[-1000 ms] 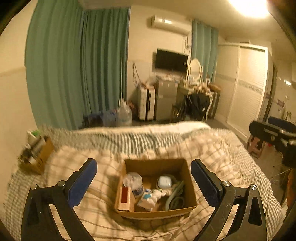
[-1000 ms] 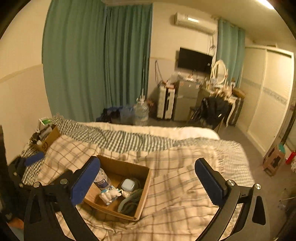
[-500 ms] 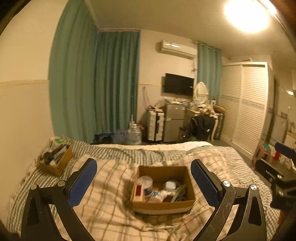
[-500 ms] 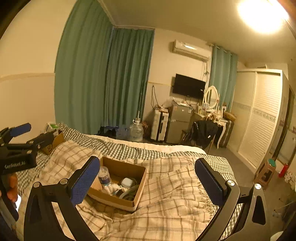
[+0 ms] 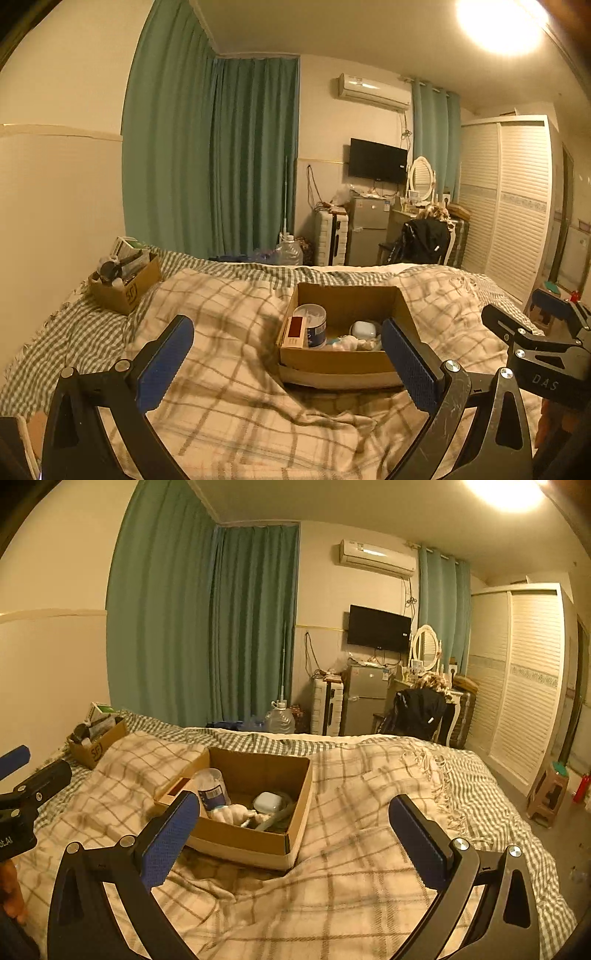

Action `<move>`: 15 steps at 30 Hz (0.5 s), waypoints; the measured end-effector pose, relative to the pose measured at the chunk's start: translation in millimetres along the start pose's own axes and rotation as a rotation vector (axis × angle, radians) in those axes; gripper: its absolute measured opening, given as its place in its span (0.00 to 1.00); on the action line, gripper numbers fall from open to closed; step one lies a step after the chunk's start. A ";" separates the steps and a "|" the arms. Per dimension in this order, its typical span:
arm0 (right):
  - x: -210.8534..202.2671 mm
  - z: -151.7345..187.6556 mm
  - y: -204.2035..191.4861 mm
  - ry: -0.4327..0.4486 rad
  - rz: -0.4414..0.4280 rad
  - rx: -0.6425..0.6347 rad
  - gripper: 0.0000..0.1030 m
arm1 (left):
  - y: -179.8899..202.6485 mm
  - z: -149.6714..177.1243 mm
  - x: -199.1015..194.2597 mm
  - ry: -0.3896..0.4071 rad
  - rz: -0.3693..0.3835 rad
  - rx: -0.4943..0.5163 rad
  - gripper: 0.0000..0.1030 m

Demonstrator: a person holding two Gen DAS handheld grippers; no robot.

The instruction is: Organize objects

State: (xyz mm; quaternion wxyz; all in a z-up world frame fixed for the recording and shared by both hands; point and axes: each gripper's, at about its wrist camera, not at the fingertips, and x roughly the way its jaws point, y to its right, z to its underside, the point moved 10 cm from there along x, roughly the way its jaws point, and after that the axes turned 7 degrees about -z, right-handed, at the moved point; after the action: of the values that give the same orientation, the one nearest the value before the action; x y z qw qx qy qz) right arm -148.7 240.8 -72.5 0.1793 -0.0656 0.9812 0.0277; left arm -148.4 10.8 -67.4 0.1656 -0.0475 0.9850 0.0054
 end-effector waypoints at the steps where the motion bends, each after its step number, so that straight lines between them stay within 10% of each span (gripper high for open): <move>1: -0.7 -0.6 1.8 -0.001 -0.002 0.002 1.00 | 0.7 0.9 -0.8 0.001 -0.001 0.004 1.00; 15: -0.2 0.3 6.5 -0.011 0.004 0.008 1.00 | 5.9 7.2 3.8 -0.028 0.006 0.015 1.00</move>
State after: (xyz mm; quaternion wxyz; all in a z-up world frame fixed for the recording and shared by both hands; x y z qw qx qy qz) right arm -149.2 247.4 -72.5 0.1849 -0.0627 0.9805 0.0246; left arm -150.3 16.5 -75.6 0.1796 -0.0430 0.9828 -0.0006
